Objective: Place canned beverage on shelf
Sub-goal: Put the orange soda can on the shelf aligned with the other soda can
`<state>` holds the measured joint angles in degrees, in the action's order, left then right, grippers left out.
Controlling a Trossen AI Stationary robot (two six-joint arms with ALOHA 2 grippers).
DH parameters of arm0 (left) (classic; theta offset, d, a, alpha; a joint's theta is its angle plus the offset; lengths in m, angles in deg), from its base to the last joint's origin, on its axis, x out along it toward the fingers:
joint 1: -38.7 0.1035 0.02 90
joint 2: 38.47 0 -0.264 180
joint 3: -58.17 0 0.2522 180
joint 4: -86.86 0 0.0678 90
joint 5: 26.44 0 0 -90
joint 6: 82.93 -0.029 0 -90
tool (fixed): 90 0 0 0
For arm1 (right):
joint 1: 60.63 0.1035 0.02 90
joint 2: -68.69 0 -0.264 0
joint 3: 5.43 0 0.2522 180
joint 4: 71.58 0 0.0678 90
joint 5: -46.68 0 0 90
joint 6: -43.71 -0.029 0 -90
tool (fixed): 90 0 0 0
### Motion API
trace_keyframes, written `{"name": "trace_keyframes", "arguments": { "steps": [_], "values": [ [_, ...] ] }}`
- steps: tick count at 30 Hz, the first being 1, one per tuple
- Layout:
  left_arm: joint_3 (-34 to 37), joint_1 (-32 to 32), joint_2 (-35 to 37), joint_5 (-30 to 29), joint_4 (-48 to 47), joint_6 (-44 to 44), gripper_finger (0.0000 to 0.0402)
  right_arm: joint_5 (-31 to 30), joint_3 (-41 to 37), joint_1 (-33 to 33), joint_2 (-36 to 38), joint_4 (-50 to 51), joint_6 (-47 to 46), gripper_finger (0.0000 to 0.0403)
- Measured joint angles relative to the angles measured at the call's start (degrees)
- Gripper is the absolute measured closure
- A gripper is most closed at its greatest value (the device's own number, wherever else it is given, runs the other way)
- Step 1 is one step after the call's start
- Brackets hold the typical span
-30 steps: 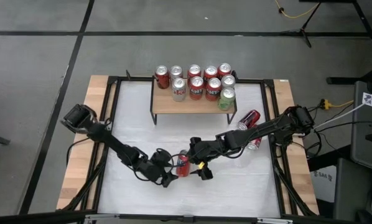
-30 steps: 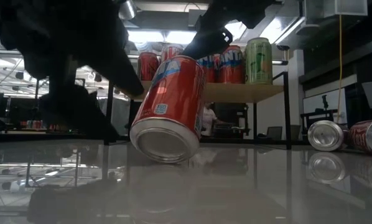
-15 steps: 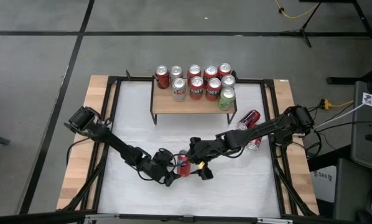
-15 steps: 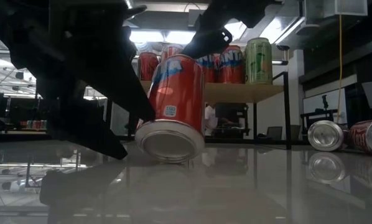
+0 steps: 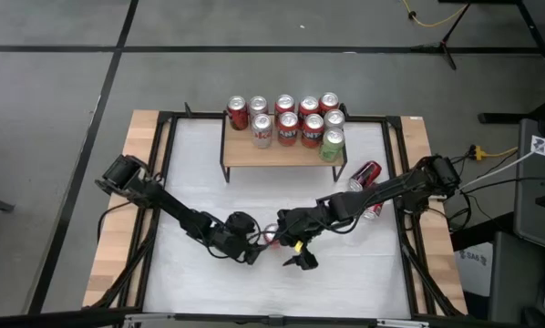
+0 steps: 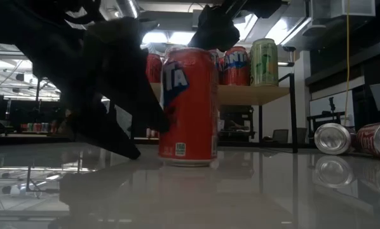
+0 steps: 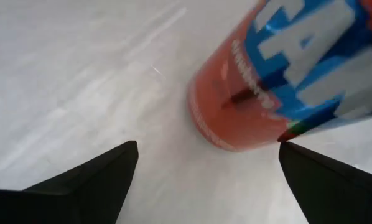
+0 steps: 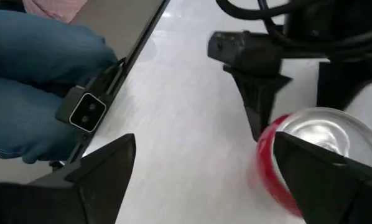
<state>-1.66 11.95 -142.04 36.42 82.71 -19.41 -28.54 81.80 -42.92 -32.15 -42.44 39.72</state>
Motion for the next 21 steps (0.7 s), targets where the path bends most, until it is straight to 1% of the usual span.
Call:
{"name": "trace_keyframes", "arguments": {
  "steps": [8,13,17,21],
  "values": [
    [0.02,0.92,-0.04,0.29,0.00,-2.60,0.0017,0.02,0.00,-0.05,0.13,-0.14,-0.17,0.0033],
    [0.04,0.49,-0.04,0.85,0.06,-4.21,0.0017,-0.19,-0.04,-0.06,1.76,0.28,-0.19,0.0033],
    [0.04,0.51,0.00,2.89,0.10,-7.03,0.0017,-2.20,-0.04,-0.06,4.06,3.81,-0.47,0.0033],
    [0.03,0.51,0.48,5.29,0.10,-10.32,0.0017,-2.21,-0.04,-0.03,6.05,7.85,-3.96,0.0033]
  ]
}}
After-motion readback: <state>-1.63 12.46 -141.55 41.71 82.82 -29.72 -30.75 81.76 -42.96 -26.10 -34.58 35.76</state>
